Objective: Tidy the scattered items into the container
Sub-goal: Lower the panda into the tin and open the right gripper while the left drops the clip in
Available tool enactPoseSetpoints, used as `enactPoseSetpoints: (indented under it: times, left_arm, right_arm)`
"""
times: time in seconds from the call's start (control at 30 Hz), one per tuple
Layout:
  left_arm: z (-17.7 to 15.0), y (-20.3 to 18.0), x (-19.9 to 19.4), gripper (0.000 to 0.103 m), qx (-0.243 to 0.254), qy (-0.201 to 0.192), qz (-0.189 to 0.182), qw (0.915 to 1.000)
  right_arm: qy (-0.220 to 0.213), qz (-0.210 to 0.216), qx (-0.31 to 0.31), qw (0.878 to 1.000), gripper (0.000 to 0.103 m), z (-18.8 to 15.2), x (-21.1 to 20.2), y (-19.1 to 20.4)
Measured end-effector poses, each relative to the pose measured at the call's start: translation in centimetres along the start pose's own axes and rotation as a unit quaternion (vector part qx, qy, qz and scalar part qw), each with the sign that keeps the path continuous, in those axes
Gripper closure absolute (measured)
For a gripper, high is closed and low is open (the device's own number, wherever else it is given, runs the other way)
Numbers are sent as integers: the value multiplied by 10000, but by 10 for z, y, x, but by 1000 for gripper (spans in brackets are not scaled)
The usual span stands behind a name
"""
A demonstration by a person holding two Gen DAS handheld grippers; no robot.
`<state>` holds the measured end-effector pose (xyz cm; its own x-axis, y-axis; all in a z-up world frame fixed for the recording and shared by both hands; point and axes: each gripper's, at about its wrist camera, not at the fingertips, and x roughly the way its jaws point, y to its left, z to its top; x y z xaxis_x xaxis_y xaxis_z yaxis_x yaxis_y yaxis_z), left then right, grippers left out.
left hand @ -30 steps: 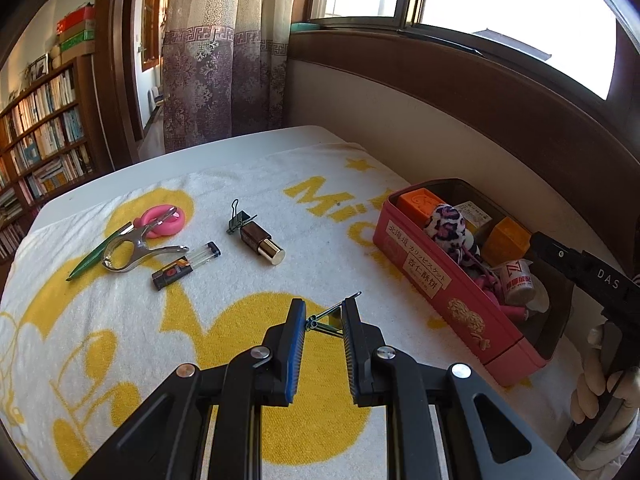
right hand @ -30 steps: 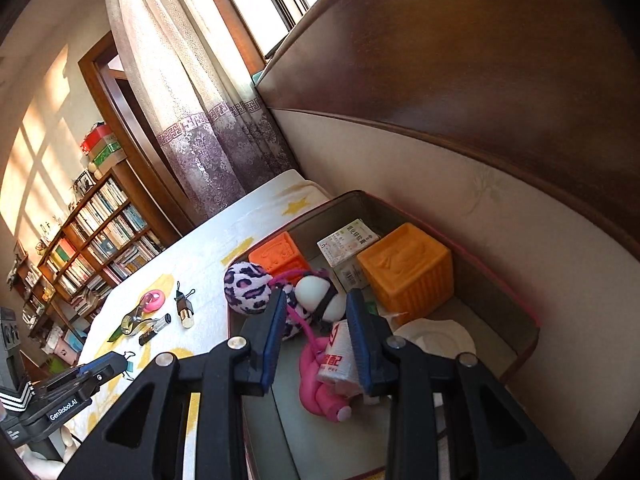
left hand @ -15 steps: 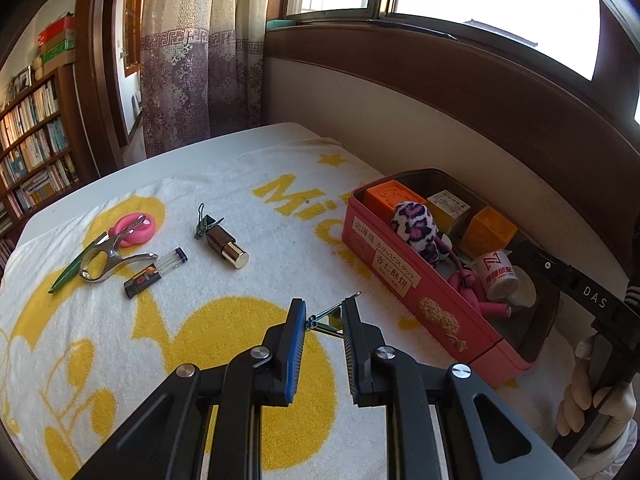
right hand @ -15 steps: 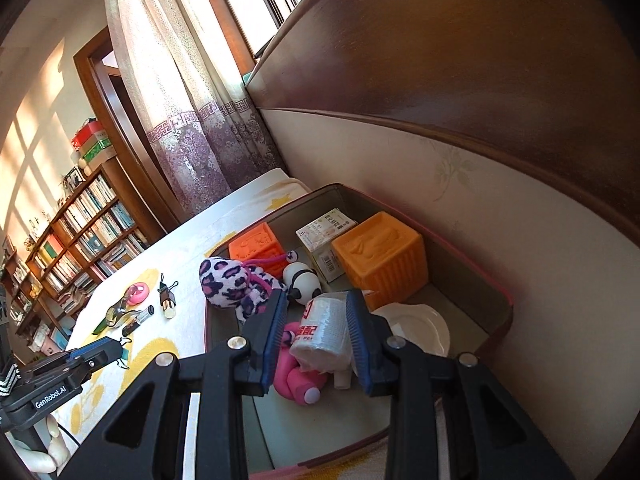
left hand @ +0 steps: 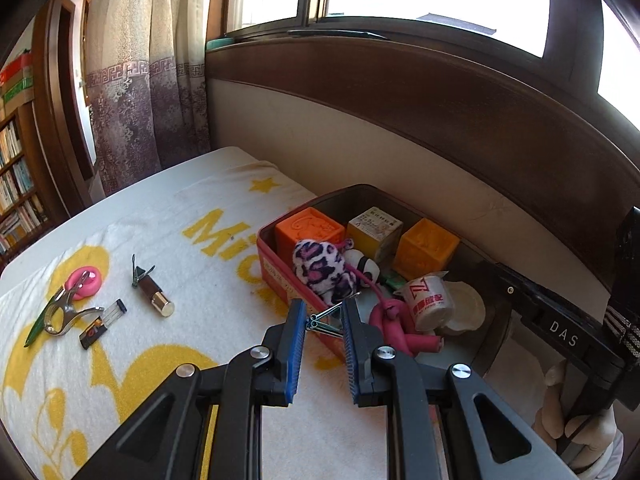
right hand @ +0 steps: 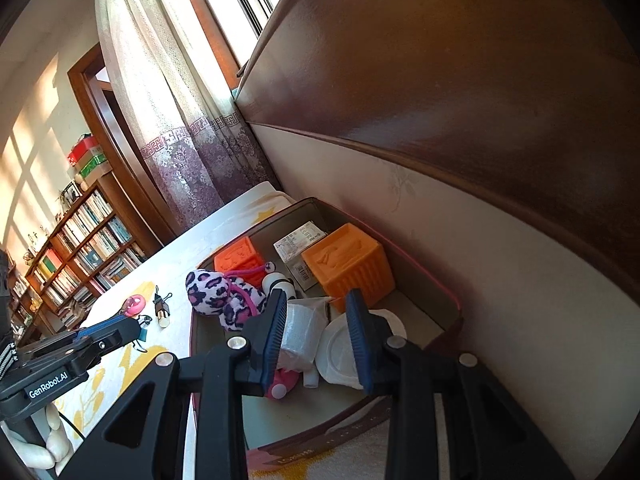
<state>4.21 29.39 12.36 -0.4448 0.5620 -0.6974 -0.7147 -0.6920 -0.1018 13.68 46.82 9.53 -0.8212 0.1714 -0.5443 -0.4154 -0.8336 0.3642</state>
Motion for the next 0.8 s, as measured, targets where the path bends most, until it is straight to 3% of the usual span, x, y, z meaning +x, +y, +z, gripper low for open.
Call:
enactPoseSetpoints:
  times: [0.3, 0.37, 0.4, 0.43, 0.8]
  left_arm:
    - [25, -38, 12, 82, 179, -155, -368, 9990]
    - [28, -38, 16, 65, 74, -107, -439, 9989]
    - [28, -38, 17, 40, 7, -122, -458, 9989]
    - [27, -36, 16, 27, -61, -190, -450, 9988]
    - [18, -11, 18, 26, -357, -131, -241, 9990]
  right_arm:
    - [-103, 4, 40, 9999, 69, 3, -8, -5]
    - [-92, 14, 39, 9999, 60, 2, -7, -5]
    - [-101, 14, 45, 9999, 56, 1, -7, -5]
    - [-122, 2, 45, 9999, 50, 1, -7, -5]
    - [-62, -26, 4, 10000, 45, -3, 0, -1]
